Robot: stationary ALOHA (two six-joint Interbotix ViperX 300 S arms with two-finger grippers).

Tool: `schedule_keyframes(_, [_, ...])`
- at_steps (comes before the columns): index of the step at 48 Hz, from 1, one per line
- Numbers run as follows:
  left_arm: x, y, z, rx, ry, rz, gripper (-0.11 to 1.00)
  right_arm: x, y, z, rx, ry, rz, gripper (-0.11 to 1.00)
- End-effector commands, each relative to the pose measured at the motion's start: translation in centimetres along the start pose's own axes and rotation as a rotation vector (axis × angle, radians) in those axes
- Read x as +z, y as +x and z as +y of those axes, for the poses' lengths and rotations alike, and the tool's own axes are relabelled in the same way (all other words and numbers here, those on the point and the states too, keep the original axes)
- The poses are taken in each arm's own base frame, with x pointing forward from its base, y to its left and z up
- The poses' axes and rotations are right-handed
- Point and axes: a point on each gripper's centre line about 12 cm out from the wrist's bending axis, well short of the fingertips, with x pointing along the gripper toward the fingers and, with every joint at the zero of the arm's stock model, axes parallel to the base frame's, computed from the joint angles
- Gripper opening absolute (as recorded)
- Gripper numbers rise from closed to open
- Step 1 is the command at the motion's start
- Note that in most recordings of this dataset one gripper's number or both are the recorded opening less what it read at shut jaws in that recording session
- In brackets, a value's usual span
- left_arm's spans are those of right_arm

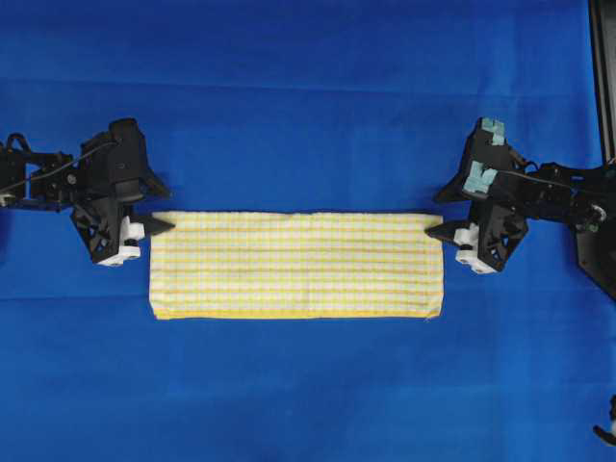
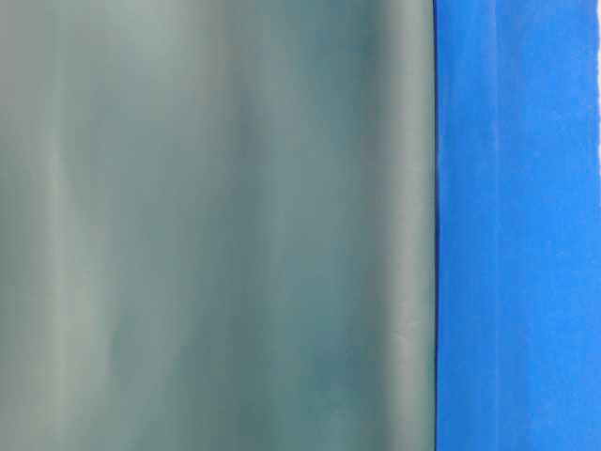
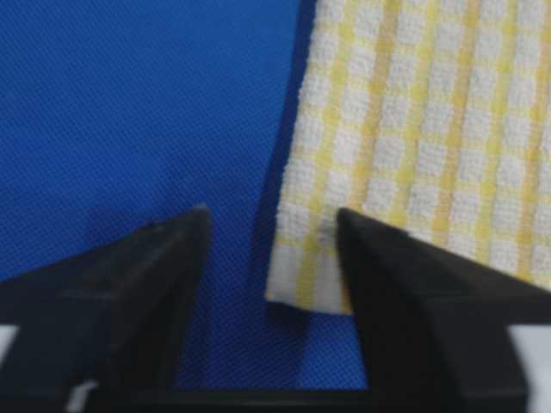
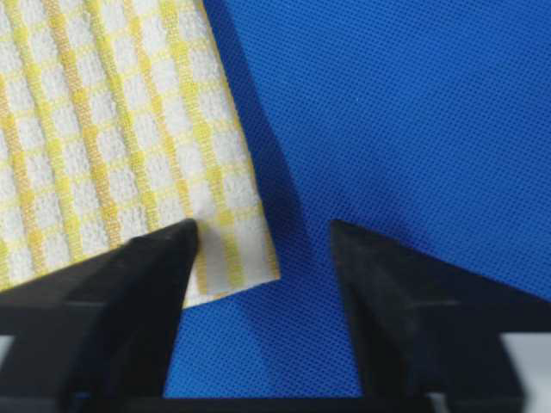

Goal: Fold the yellow towel.
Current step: 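Grasp the folded strip's left and right ends with both grippers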

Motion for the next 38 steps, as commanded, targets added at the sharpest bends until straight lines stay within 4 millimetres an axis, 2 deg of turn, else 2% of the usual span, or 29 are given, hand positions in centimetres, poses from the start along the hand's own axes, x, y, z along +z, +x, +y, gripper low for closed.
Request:
schedule_keyframes(1, [0.5, 0.1, -0.5, -0.010, 0.009, 0.003, 0.43, 0.6, 0.0, 0.4, 0.010, -0.006, -0.019, 0.56])
schedule_keyframes(4, [0.7, 0.3, -0.9, -0.018, 0.020, 0.012, 0.32, 0.5, 0.0, 0.5, 0.013, -0.018, -0.014, 0.44])
schedule_keyframes(10, [0.8, 0.5, -1.8, -0.035, 0.043, 0.034, 0.12, 0.4, 0.0, 0.7, 0.019, -0.026, -0.012, 0.14])
schedule_keyframes(13, [0.8, 0.6, -2.0, -0.037, 0.048, 0.052, 0.05, 0.4, -0.1, 0.7, 0.019, -0.028, -0.012, 0.05])
schedule_keyframes(24, [1.4, 0.1, -1.9, -0.034, 0.052, 0.056, 0.03, 0.6, -0.4, 0.7, 0.026, -0.027, -0.030, 0.05])
schedule_keyframes(31, [2.7, -1.0, -1.7, -0.032, 0.041, 0.026, 0.03, 1.2, -1.1, 1.0, 0.046, -0.022, -0.059, 0.05])
schedule_keyframes(38, [4.5, -2.6, -2.0, -0.041, 0.039, -0.004, 0.03, 2.4, -2.6, 1.4, 0.082, -0.013, -0.120, 0.05])
